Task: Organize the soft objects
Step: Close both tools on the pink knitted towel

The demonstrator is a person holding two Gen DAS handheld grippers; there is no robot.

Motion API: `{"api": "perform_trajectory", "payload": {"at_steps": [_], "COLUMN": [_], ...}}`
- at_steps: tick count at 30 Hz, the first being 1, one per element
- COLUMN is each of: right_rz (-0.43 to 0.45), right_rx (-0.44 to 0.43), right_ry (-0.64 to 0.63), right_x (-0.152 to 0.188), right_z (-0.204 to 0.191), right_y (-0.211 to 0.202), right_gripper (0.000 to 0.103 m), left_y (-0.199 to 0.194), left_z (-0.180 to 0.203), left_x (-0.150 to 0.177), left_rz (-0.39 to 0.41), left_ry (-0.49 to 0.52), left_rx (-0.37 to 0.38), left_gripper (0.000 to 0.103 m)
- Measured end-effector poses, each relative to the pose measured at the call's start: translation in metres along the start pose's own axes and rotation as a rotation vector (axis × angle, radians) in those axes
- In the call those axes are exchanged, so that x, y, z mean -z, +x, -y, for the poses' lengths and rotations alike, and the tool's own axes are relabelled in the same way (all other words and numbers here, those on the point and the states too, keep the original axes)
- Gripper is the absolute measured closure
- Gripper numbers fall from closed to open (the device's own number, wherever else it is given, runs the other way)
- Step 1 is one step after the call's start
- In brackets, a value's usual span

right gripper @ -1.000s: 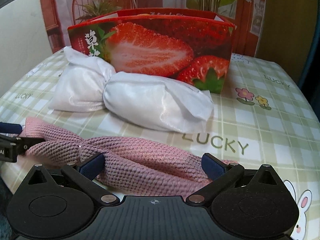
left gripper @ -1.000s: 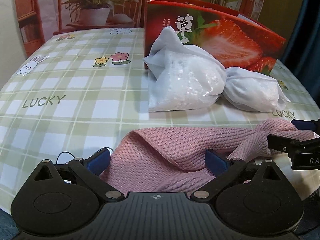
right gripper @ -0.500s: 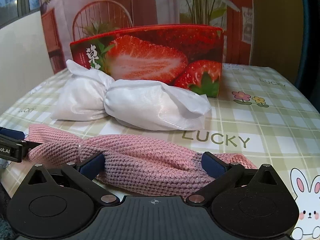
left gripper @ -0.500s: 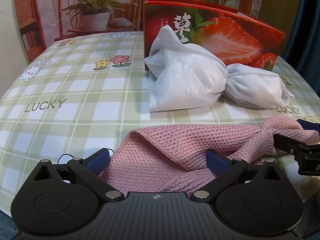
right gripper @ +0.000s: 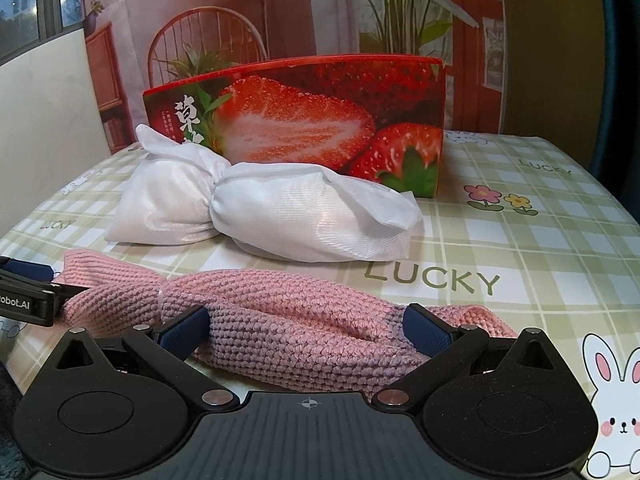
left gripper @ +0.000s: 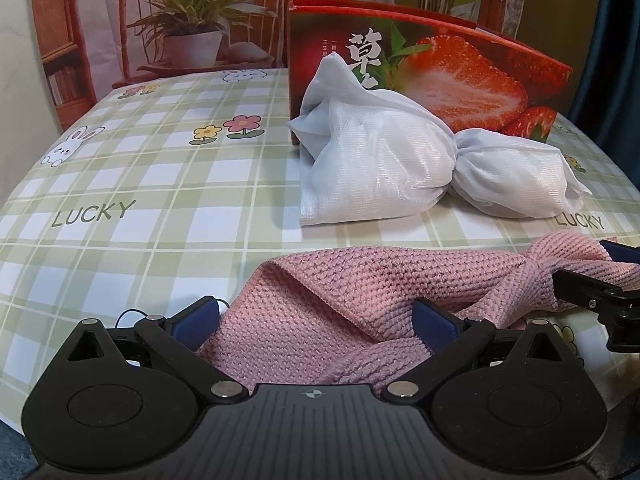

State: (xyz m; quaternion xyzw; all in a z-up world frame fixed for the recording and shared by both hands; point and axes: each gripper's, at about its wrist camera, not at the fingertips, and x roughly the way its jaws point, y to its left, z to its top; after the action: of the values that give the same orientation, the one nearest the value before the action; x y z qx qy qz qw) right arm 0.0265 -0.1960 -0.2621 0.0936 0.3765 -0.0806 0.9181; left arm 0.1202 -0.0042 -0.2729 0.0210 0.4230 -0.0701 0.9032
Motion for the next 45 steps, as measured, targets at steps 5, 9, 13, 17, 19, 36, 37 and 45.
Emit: {"api": "perform_trajectory", "payload": {"at_steps": [5,9,13,17,19,36,37,45], "right_rz": [0.006,0.006,-0.004,-0.017,-0.025,-0.028,-0.029,-0.026], "right_rx": [-0.002,0.015,0.032,0.034,0.028,-0.053,-0.060,-0.116], "right_ry": [0.007,0.001,0.033,0.023,0.024,-0.003,-0.005,-0.011], "right_x": [-0.003,-0.004,-0.003,-0.001,0.000,0.000,0.000,0.000], "right_z": [-0.005,-0.007,-0.001,-0.004,-0.004,-0.011,-0.012,-0.015], "right_y": [-0.011,-0.018,-0.015,-0.011,-0.010,-0.011,-0.011,-0.013], "right_gripper": [0.001,0.007,0.010,0.012,0.013,0.046,0.047,0.071], "left_y": [0.001,0.001,0.001,0.001,0.000,-0.007,-0.007,-0.007], "left_z": [-0.002,-0.002,-0.001,0.000,0.001,0.008,0.008,0.009], "left_x": [-0.001,-0.001,0.000,0.000,0.000,0.002,0.003,0.004], "left_rz": [-0.002,-0.004,-0.004,-0.001,0.000,0.039,0.039,0.036], "left_ry": [0.006,0.007,0.006,0.011,0.016,0.056,0.057,0.064], "left_rx": [0.006,0.010,0.013,0.031,0.047,0.172,0.179,0.218], "left_gripper": [0.000,0.000,0.000,0.001,0.001,0.058,0.061,0.078]}}
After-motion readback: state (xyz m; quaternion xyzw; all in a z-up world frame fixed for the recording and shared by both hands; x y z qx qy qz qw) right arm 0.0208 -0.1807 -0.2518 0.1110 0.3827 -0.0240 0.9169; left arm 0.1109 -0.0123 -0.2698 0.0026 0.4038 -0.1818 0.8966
